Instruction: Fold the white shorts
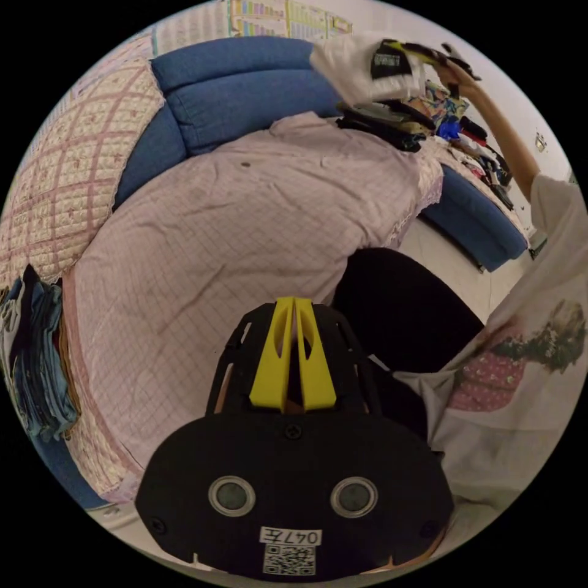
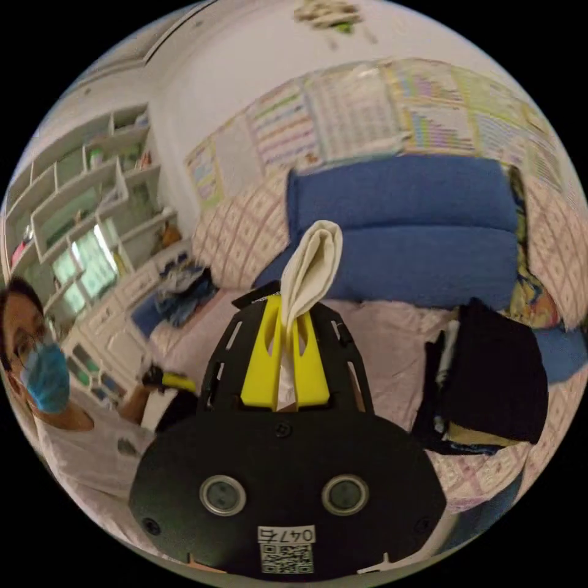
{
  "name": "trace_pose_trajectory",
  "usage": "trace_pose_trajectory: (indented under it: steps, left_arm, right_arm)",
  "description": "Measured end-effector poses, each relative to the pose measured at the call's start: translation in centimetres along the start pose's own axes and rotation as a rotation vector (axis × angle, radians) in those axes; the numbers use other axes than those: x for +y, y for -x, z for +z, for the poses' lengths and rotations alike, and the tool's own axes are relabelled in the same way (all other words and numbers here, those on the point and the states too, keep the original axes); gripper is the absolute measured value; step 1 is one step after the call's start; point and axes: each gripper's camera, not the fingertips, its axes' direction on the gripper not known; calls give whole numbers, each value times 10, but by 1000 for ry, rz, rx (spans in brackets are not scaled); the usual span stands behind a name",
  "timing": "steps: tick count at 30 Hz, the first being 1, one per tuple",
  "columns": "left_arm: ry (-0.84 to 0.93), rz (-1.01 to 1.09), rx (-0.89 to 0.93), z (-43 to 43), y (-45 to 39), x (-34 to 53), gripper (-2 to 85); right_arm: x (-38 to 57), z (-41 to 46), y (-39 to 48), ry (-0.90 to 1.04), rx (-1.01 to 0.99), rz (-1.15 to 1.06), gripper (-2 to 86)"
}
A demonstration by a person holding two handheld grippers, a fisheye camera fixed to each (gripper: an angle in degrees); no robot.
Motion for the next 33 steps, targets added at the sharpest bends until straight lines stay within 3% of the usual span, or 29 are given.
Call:
trace_pose_trajectory:
  steps: [5,8,10,14,18,22,25,27,29,33]
  left_arm:
    - [-31,-68,11,10,-23,-52,-10]
    - [-15,-96,46,17,-30,-81,-10]
    - [3,-107,61,21,-34,-100,-10]
    - [12,-97,57,15,-47,-150,-10]
    - [-8,-107,81,6,-51,-197,-10]
    - [-71,-136,86,-16,-53,-248,-10]
    - [-111,-154,84,-40,-51,-280,-10]
    - [-121,-163,60,-57,-49,-298,-10]
    - [-122,-182,-11,-81,-46,-321,-10]
    - [-113,-214,-167,-115,-43,-357,-10]
  right_arm:
    - [120,-116,-140,-420,-15,457,2]
    - [231,-130,-194,-521,50,801,9]
    - [281,-134,-199,-502,136,917,28]
    - [314,-161,-149,-516,238,772,80]
    - [302,-195,-97,-432,411,769,123]
    - [301,-253,-6,-543,817,864,121]
    - [274,-270,88,-603,1031,669,104]
    - [251,-261,154,-576,1023,452,85]
    - [235,-233,249,-515,889,180,37]
    - [252,-172,393,-437,601,-95,-1]
